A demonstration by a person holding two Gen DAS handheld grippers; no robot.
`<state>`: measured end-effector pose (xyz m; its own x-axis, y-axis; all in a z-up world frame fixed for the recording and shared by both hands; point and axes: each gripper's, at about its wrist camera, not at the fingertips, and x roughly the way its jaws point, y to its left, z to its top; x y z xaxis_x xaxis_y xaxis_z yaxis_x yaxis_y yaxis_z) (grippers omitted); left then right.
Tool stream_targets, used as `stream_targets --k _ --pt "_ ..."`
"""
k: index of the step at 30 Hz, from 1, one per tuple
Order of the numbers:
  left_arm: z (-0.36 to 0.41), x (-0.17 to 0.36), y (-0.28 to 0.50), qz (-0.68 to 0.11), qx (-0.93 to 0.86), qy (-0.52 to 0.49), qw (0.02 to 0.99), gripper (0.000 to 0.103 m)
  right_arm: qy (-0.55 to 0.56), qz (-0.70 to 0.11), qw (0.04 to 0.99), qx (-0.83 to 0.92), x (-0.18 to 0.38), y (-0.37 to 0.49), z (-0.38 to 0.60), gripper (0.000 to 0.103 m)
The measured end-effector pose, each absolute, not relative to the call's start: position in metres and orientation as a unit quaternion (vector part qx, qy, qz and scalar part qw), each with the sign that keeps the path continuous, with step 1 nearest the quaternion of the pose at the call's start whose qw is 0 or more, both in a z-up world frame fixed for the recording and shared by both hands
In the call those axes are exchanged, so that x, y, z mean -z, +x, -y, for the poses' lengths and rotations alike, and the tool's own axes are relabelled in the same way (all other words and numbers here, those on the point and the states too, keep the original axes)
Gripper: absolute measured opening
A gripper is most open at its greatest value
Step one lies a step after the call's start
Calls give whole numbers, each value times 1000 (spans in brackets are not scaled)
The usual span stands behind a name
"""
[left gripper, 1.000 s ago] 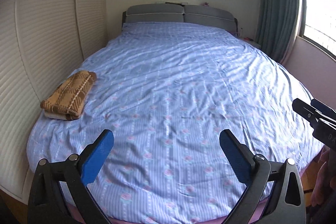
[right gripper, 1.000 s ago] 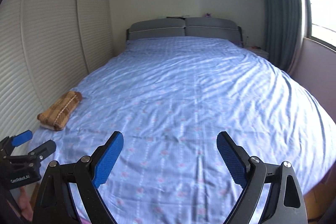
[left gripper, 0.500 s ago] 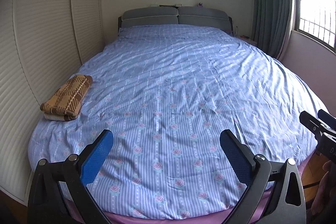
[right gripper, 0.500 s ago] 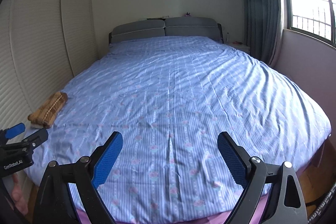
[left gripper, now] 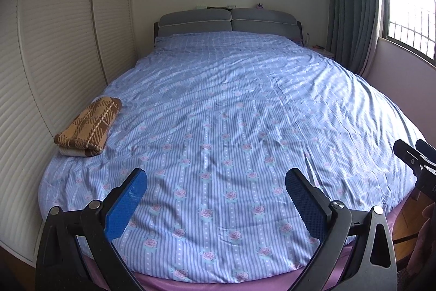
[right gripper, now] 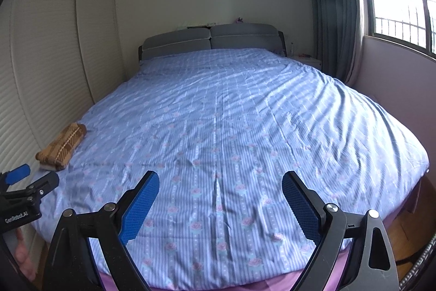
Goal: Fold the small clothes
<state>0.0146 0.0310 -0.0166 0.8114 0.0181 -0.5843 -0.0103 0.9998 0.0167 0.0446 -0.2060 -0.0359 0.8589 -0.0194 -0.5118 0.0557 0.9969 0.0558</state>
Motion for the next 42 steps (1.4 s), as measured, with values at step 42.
stream_targets --k 42 --pt "-35 18 11 -305 -11 5 952 103 36 -266 963 17 36 42 206 92"
